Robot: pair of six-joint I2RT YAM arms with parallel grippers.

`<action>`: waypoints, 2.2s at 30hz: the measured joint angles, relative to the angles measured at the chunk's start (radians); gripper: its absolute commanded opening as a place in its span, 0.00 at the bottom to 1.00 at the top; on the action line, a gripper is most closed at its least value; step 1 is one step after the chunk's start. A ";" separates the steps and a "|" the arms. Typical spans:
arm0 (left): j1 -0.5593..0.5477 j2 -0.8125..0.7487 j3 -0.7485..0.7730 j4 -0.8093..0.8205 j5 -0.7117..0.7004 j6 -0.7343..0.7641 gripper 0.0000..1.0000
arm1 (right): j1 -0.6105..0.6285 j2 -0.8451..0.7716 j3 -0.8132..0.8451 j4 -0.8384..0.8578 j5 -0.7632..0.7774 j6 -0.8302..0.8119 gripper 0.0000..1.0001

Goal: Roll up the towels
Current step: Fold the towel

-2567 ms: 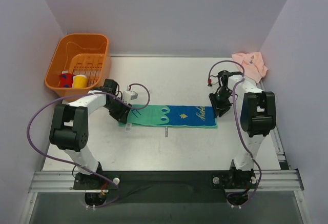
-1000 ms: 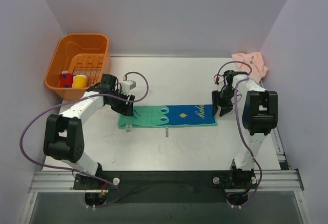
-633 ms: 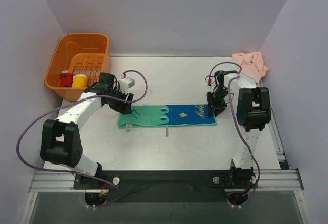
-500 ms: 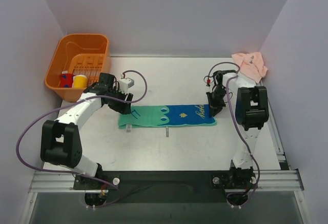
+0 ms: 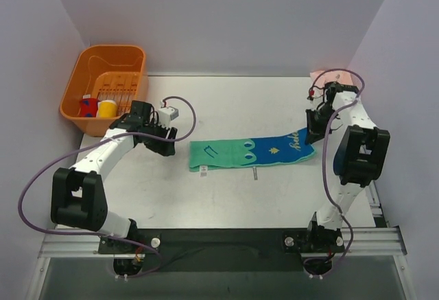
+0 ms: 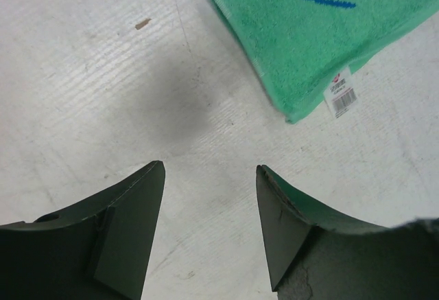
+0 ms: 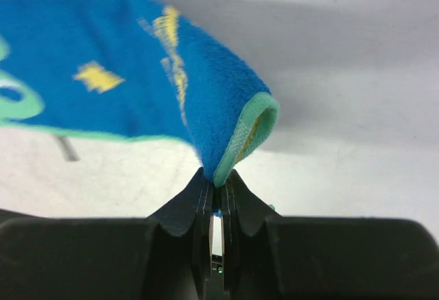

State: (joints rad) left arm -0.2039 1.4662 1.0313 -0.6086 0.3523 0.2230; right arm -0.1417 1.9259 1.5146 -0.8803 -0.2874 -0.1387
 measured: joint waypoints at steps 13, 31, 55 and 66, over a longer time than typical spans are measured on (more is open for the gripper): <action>-0.003 0.085 -0.021 0.022 0.058 -0.076 0.66 | 0.315 0.034 0.134 -0.035 -0.268 0.069 0.00; -0.026 0.204 -0.021 0.083 0.107 -0.136 0.63 | 0.575 0.240 0.318 -0.007 -0.312 0.201 0.00; -0.029 0.202 -0.025 0.091 0.132 -0.144 0.61 | 0.615 0.306 0.310 0.007 -0.365 0.214 0.49; -0.102 0.193 -0.024 0.117 0.176 -0.177 0.47 | 0.317 0.271 0.341 0.012 -0.332 0.148 0.25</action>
State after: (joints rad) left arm -0.3061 1.6592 1.0069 -0.4911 0.5282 0.0463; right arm 0.1757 2.1967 1.8557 -0.8680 -0.6189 0.0090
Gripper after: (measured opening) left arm 0.497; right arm 0.296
